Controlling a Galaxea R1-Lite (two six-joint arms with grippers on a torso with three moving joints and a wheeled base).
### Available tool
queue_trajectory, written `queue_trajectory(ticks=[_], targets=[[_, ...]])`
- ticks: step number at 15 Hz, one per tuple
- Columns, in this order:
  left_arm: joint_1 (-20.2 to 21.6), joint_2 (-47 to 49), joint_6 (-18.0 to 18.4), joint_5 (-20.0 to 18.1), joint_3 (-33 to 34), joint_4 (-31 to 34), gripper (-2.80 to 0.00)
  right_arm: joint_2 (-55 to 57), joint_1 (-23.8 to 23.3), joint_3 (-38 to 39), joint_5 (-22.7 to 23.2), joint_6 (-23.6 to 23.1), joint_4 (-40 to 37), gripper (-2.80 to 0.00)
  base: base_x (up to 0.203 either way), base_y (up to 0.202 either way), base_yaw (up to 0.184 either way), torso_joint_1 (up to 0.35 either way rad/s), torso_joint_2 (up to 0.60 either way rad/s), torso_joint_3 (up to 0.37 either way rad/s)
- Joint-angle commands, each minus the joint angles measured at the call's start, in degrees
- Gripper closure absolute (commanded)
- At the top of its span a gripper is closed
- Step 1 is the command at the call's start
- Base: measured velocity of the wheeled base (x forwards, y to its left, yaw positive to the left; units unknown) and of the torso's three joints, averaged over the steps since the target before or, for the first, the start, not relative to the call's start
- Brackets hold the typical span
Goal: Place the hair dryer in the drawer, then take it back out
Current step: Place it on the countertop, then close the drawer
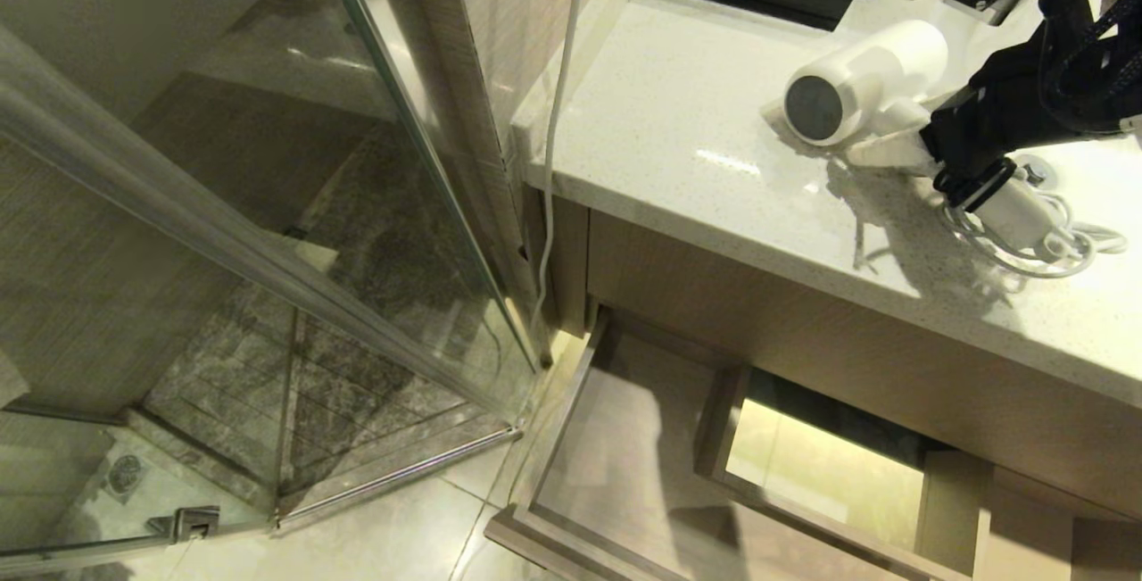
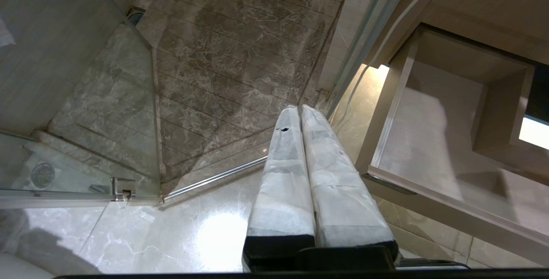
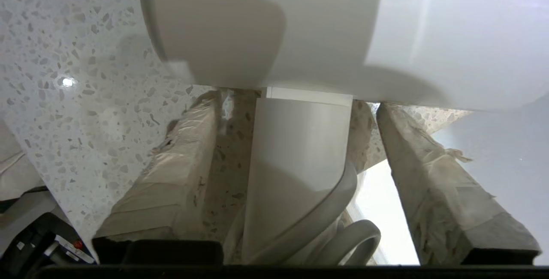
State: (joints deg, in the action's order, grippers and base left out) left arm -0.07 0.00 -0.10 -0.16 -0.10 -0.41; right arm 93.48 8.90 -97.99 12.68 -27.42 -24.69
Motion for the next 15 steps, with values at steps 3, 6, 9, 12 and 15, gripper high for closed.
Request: queue_trajectory(ticks=[3, 6, 9, 12, 15], targets=[[0.0, 0.1, 0.0, 0.0, 0.0, 0.0, 0.0, -4.2, -0.2, 0.9, 0.7, -0.8, 0.1, -2.8, 0.0, 0.0, 0.0, 0.0, 0.0, 0.0], [0.0, 0.1, 0.0, 0.0, 0.0, 0.0, 0.0, -7.3, -0.4, 3.7, 0.8, -1.1, 2.4, -2.8, 0.0, 0.0, 0.0, 0.0, 0.0, 0.0], [0.0, 0.1, 0.0, 0.0, 0.0, 0.0, 0.0, -10.7, -0.7, 4.7, 0.6, -1.3, 2.1, -2.8, 0.0, 0.0, 0.0, 0.0, 0.0, 0.0], [0.0, 0.1, 0.0, 0.0, 0.0, 0.0, 0.0, -16.8, -1.0, 10.0, 0.6, -1.3, 1.9, 0.0, 0.0, 0.0, 0.0, 0.0, 0.0, 0.0], [0.0, 0.1, 0.0, 0.0, 0.0, 0.0, 0.0, -21.4, -3.6, 14.0, 0.2, -2.4, 1.5, 0.0, 0.0, 0.0, 0.0, 0.0, 0.0, 0.0]])
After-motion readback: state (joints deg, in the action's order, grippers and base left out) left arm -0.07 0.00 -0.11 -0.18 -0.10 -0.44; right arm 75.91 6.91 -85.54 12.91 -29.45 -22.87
